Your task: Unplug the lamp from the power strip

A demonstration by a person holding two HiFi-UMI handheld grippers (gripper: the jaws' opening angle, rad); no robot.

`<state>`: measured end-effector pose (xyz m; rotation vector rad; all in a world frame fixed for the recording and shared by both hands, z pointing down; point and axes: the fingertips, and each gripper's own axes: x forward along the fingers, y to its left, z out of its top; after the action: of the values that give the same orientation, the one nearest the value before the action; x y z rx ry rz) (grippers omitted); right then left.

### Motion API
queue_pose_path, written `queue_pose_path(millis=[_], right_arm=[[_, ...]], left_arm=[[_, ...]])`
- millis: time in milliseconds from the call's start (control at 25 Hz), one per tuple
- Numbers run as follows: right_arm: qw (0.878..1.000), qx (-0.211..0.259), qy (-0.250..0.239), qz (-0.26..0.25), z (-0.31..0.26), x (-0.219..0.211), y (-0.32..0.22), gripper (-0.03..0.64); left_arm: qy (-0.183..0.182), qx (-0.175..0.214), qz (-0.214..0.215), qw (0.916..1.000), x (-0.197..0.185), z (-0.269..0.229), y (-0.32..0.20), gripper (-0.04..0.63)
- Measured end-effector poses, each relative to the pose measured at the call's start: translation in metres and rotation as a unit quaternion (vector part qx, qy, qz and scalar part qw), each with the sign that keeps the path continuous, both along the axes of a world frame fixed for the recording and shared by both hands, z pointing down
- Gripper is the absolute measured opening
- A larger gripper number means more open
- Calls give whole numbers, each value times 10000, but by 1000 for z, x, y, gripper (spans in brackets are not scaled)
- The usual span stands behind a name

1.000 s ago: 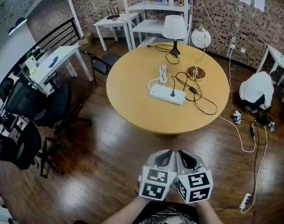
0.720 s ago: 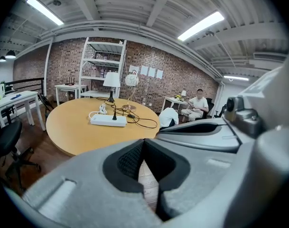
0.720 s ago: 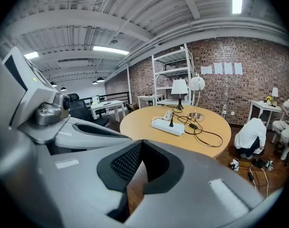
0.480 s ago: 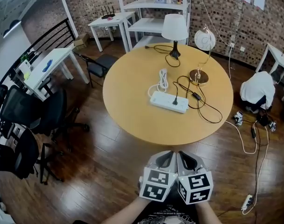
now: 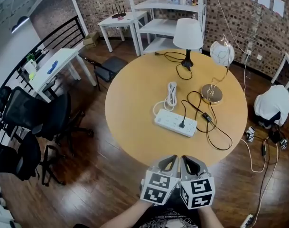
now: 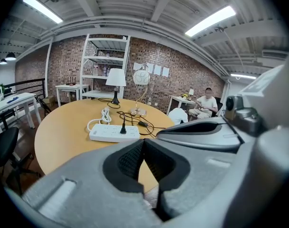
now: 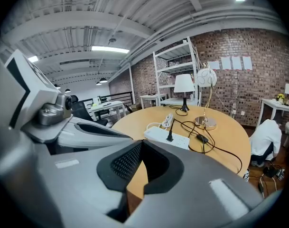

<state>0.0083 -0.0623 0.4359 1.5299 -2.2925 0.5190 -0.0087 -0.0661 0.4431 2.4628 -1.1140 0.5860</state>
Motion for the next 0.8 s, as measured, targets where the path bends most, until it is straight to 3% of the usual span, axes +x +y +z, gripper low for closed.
queue_pose_path(millis=[240, 800], right_arm=[[9994, -159, -69, -308, 8, 19, -50, 2], [9962, -309, -53, -815, 36, 34, -118, 2]], left_arm=[[-64, -64, -117, 9999, 22, 7, -50, 2], [-1098, 38, 288, 9935, 20, 51, -142, 2]])
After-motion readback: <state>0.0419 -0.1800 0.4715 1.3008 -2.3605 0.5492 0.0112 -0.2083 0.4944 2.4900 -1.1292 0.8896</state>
